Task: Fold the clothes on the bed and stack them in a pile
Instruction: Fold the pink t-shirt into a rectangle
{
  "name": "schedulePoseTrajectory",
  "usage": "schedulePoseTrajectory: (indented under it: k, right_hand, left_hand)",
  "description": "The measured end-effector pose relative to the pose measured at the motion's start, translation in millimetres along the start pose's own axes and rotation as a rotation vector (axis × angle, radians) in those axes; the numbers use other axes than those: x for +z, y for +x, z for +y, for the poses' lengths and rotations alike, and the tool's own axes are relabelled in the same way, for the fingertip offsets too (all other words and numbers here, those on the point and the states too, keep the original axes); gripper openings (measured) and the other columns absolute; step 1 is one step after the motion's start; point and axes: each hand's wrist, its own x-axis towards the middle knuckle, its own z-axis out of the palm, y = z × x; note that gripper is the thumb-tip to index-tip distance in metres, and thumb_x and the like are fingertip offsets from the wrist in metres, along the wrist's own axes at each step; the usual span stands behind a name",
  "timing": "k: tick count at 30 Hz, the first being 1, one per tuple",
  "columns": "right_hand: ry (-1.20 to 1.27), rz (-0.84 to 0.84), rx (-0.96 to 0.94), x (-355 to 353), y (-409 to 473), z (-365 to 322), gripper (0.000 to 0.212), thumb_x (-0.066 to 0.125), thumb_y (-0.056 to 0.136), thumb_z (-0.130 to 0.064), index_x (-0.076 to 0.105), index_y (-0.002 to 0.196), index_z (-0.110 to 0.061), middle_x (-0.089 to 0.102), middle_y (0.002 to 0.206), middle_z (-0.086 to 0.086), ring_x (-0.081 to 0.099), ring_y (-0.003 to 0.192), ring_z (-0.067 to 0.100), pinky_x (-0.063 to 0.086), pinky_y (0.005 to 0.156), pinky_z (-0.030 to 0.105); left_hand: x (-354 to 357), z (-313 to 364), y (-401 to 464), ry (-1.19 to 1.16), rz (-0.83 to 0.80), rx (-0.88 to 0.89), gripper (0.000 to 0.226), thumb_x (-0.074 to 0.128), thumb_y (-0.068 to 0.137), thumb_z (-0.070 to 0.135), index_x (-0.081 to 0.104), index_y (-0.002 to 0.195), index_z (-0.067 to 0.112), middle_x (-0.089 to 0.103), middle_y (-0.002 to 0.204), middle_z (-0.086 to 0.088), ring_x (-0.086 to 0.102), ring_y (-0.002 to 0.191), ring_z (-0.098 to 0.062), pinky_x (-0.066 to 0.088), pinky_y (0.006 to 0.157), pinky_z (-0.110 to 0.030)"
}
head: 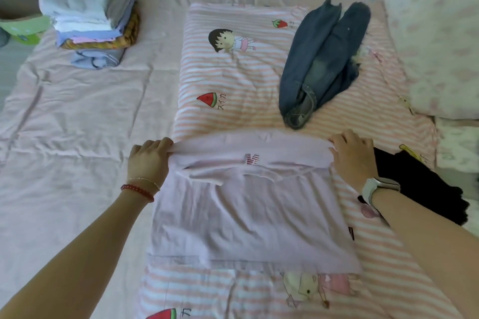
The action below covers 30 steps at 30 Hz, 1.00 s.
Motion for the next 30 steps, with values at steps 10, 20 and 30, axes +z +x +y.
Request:
schedulePoseTrajectory:
  k: [10,20,30]
  right_hand:
    - [0.002,-0.083,-0.153,44,-168,-8,0.044,0.076,0.043,0.012,0.066,0.081,-0.007,0.062,0.086,0.012,0.063,0.079,0.032,0.037,0.072,0.043]
    - [0.057,-0.318,0.090,84,-238,-22,0.051,0.071,0.050,0.010,0.064,0.093,-0.017,0.060,0.102,0.004,0.056,0.096,0.029,0.031,0.081,0.041]
    - [0.396,-0.020,0.590,94,-175,-44,0.015,0.051,0.085,-0.003,0.059,0.098,-0.001,0.057,0.103,0.017,0.049,0.099,0.036,0.037,0.081,0.044]
  left_hand:
    - [28,-11,-170,0.015,-0.216,0.260,0.021,0.055,0.060,-0.010,0.068,0.073,0.001,0.072,0.098,-0.012,0.066,0.071,-0.030,0.051,0.054,-0.033]
    - [33,-2,-223,-0.042,-0.425,0.055,0.035,0.050,0.054,-0.001,0.068,0.084,0.001,0.064,0.117,-0.014,0.061,0.087,-0.038,0.051,0.060,-0.041]
    - [57,72,-150,-0.081,-0.363,-0.012,0.036,0.057,0.079,0.027,0.066,0.108,0.008,0.060,0.121,-0.017,0.057,0.109,-0.039,0.043,0.089,-0.055]
